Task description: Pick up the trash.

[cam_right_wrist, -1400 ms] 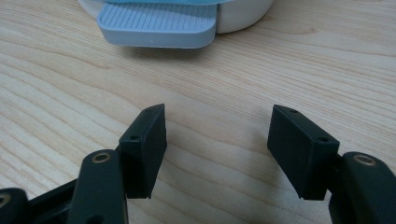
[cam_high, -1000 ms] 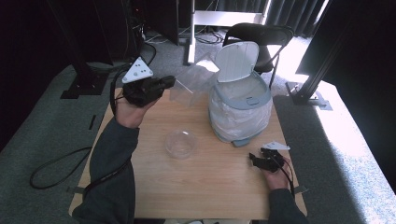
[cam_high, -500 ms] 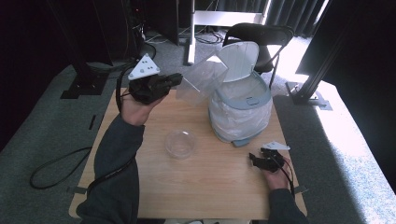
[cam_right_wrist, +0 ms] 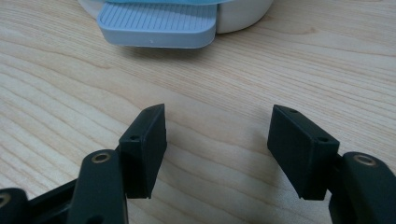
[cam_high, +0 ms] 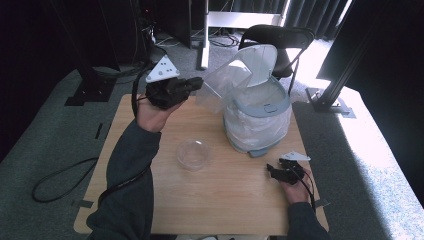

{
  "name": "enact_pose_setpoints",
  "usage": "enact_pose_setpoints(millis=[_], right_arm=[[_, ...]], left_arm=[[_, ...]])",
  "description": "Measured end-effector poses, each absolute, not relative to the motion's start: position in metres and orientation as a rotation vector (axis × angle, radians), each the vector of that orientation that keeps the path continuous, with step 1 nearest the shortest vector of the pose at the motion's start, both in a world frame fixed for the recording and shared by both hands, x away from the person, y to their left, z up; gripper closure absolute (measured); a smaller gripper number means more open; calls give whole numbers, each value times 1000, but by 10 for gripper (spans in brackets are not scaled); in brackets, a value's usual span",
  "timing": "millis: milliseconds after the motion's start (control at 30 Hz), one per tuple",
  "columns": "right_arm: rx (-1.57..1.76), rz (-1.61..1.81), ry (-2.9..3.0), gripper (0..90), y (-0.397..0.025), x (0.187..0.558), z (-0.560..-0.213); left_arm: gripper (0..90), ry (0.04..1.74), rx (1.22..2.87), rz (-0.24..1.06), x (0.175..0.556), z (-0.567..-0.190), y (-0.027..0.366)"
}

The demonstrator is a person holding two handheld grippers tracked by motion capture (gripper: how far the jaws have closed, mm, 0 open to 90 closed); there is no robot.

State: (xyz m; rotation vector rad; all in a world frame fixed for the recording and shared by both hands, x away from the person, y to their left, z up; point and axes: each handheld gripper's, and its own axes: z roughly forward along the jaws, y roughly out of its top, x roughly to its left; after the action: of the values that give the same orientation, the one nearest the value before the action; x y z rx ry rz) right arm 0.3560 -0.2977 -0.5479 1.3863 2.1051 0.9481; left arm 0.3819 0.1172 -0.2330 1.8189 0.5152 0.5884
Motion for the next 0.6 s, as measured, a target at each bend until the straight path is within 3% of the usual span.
enact_pose_setpoints(millis=[600], right_arm=[[1385, 947, 2107, 362, -298, 356, -548]], left_arm=[[861, 489, 1832, 555, 400, -232, 97]])
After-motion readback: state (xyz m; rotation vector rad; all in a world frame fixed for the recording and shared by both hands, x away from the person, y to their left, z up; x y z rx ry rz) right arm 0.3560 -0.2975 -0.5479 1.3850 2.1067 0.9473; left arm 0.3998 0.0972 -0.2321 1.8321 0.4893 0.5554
